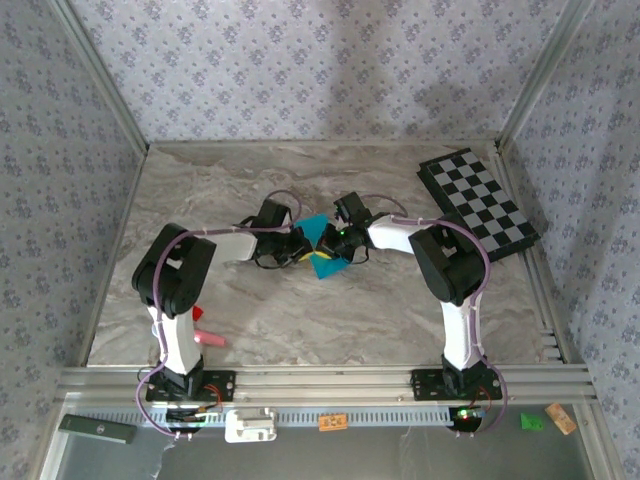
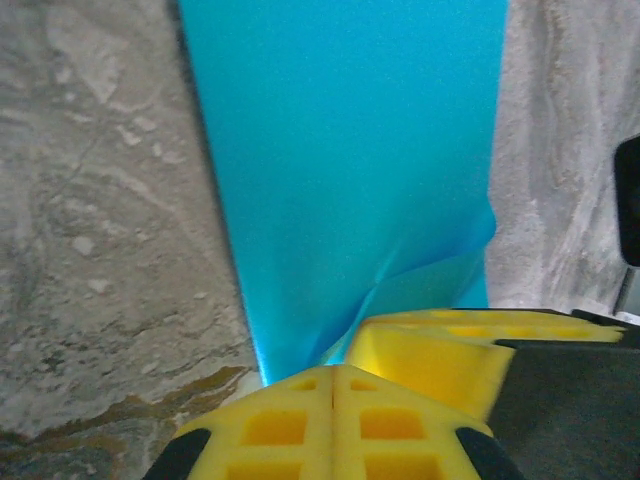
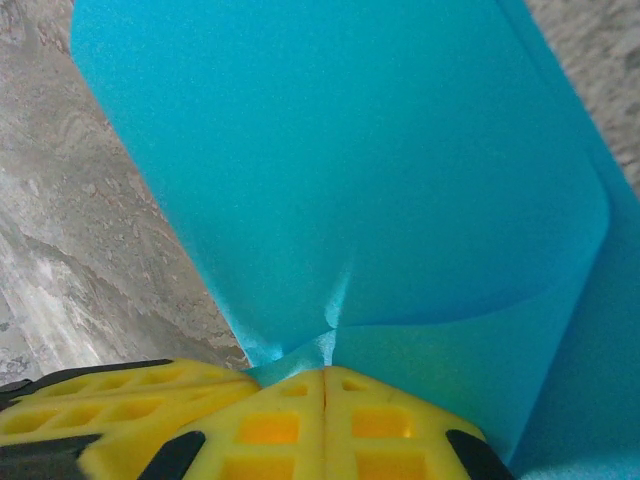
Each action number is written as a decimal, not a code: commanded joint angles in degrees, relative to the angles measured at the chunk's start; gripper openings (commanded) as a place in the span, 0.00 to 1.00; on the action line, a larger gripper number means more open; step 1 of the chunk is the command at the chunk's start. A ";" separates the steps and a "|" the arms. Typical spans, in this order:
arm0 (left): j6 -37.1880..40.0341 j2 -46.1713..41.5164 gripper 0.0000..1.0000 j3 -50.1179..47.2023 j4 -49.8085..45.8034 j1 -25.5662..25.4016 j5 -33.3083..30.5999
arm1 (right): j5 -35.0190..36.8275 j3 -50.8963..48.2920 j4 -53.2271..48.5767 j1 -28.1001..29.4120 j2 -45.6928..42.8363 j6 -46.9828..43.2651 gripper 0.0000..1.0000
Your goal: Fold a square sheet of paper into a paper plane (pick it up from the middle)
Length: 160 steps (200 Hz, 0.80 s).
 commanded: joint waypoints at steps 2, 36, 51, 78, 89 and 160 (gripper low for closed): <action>1.37 1.37 0.00 2.04 -3.42 -0.57 -2.36 | 1.02 0.07 -3.91 0.06 2.39 0.23 0.00; 3.09 2.53 0.00 3.76 -7.92 -0.67 -5.32 | 0.16 -0.26 -2.70 0.03 1.50 0.05 0.00; 4.13 3.14 0.00 4.47 -10.74 -0.73 -6.44 | -1.16 -0.61 -0.64 -0.13 0.45 -0.19 0.00; 5.86 4.17 0.00 5.05 -13.59 -0.76 -7.08 | -5.10 -0.67 4.05 -0.90 -1.74 -2.43 0.02; 7.23 4.54 0.00 5.62 -14.88 -0.74 -7.19 | -5.73 -0.97 5.20 -1.34 -2.94 -4.04 0.03; 14.77 5.37 0.00 10.17 -19.48 -0.66 -6.67 | -6.26 -6.60 4.23 -2.67 -5.12 -13.98 0.03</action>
